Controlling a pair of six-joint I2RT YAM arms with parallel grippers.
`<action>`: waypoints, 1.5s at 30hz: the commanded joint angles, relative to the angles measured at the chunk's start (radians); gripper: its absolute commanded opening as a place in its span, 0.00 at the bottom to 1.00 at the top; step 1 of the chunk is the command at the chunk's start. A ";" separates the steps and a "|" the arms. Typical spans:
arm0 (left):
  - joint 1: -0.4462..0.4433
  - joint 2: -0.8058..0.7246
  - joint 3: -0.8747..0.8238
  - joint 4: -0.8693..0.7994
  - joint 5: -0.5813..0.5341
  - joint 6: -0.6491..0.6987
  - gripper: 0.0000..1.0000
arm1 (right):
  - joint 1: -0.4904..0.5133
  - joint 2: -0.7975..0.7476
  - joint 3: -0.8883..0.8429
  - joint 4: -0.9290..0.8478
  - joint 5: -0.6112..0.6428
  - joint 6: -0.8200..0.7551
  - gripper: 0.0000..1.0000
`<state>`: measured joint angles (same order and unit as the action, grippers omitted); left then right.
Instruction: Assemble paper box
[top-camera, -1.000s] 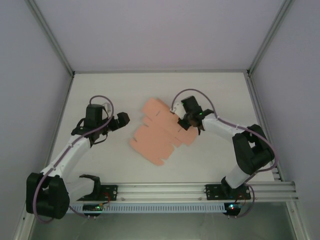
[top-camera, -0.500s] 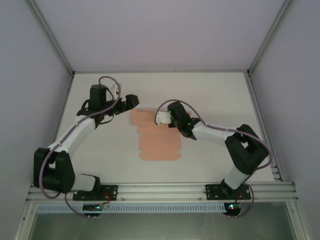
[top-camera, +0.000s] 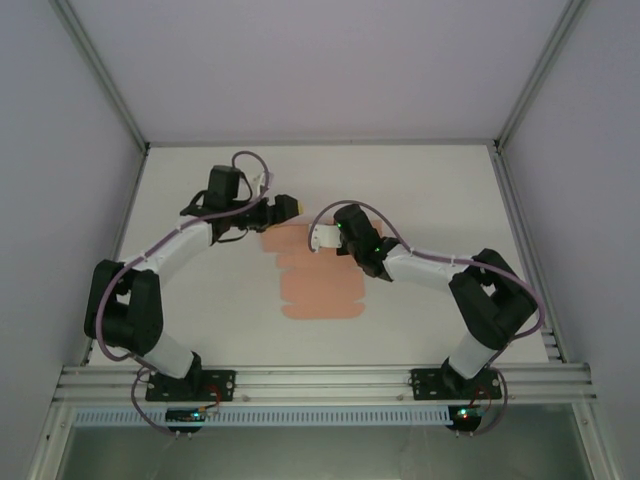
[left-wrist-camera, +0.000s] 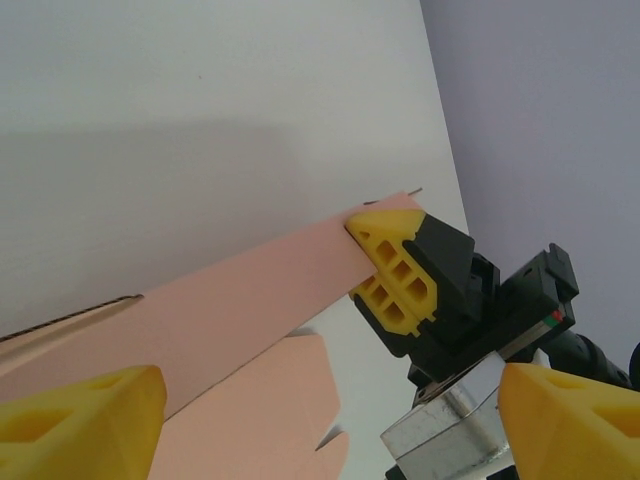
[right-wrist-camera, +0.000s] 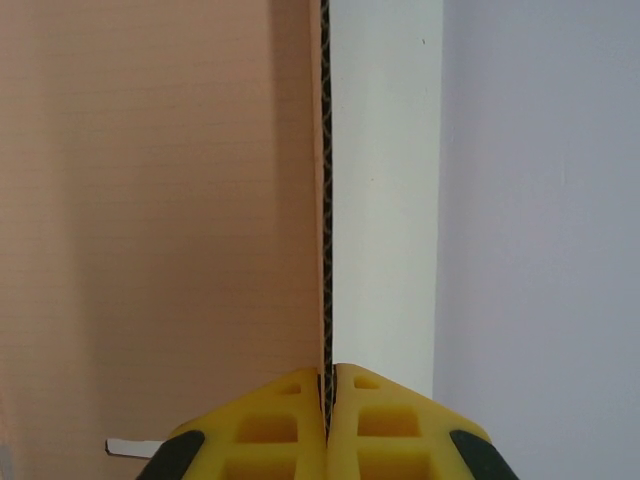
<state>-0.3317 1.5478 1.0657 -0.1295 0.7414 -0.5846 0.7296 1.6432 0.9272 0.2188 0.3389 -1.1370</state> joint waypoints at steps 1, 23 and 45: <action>-0.017 0.010 -0.021 0.012 0.031 -0.003 0.85 | 0.009 -0.036 -0.008 0.044 0.029 0.041 0.02; -0.069 0.134 -0.110 0.513 0.167 -0.344 0.51 | 0.062 -0.019 -0.066 0.152 -0.006 0.118 0.01; -0.075 0.098 -0.119 0.334 0.053 -0.234 0.44 | 0.054 -0.062 -0.094 0.121 0.010 0.129 0.00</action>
<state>-0.4080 1.6894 0.9394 0.2699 0.8322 -0.8944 0.7815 1.6108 0.8337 0.3767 0.3588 -1.0237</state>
